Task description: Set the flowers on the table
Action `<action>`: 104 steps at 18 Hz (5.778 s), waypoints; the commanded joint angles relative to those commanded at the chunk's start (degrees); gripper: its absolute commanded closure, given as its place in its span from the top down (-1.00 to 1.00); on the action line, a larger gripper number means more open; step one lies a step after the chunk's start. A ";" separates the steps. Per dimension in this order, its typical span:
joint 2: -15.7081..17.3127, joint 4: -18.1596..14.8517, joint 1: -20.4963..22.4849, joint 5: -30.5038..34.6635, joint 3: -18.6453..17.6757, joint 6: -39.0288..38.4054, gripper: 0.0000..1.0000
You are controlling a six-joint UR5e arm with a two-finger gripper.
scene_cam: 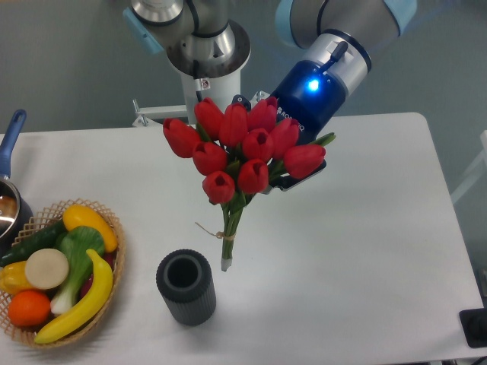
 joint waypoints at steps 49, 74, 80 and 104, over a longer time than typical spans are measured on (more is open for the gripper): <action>0.97 -0.53 -2.02 50.96 -5.62 24.95 -0.08; -11.24 -0.44 -9.49 74.18 -8.61 39.63 -0.07; -12.83 -0.35 -9.84 74.18 -8.53 39.64 -0.07; -4.83 -0.61 -2.81 49.22 1.21 26.45 1.00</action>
